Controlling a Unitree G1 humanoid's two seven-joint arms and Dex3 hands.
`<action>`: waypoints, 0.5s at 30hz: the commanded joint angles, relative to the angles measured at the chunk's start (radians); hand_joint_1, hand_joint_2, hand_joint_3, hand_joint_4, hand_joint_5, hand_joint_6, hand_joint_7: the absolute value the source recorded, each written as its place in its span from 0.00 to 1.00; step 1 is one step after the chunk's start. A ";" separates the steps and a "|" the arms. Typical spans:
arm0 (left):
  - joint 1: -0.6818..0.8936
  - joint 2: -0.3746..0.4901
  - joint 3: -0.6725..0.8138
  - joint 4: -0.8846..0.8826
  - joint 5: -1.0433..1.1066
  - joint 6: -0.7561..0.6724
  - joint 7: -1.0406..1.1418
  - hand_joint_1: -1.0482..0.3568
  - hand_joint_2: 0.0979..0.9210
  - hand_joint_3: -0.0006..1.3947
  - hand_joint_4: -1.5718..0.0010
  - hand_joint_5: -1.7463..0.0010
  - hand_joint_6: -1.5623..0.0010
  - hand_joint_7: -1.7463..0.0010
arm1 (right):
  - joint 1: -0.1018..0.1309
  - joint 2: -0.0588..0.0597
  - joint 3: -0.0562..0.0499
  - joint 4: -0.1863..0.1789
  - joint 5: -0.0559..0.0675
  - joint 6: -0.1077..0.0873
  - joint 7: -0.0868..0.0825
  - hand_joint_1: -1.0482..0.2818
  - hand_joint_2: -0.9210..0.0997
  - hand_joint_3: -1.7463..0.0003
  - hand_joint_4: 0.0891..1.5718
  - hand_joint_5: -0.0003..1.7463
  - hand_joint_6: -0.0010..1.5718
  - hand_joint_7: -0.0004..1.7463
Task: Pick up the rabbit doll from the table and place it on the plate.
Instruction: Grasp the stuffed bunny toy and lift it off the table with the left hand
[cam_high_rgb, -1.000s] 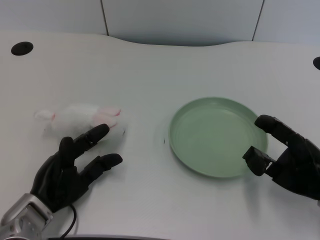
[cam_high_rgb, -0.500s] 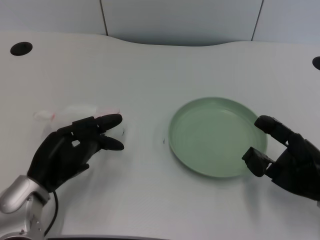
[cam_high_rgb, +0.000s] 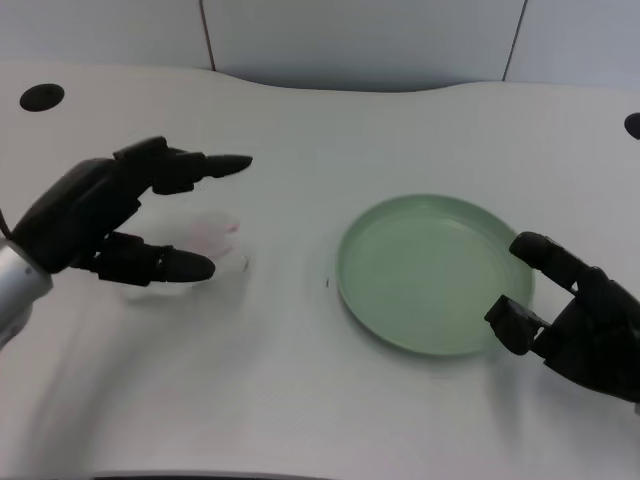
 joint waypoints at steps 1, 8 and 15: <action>-0.037 0.049 -0.051 0.018 0.100 -0.007 0.130 0.15 1.00 0.14 0.97 0.70 0.79 1.00 | 0.008 -0.018 -0.007 -0.007 0.010 -0.002 0.003 0.23 0.00 0.78 0.30 1.00 0.33 0.72; -0.153 0.086 -0.173 0.119 0.241 0.071 0.310 0.08 1.00 0.13 1.00 0.79 0.88 1.00 | 0.012 -0.016 -0.005 -0.010 0.009 0.001 0.002 0.23 0.00 0.78 0.30 1.00 0.35 0.70; -0.226 0.053 -0.329 0.276 0.348 0.287 0.437 0.00 1.00 0.11 0.99 0.94 0.93 0.99 | 0.008 -0.014 -0.004 -0.008 0.009 -0.003 0.006 0.24 0.00 0.78 0.29 1.00 0.35 0.70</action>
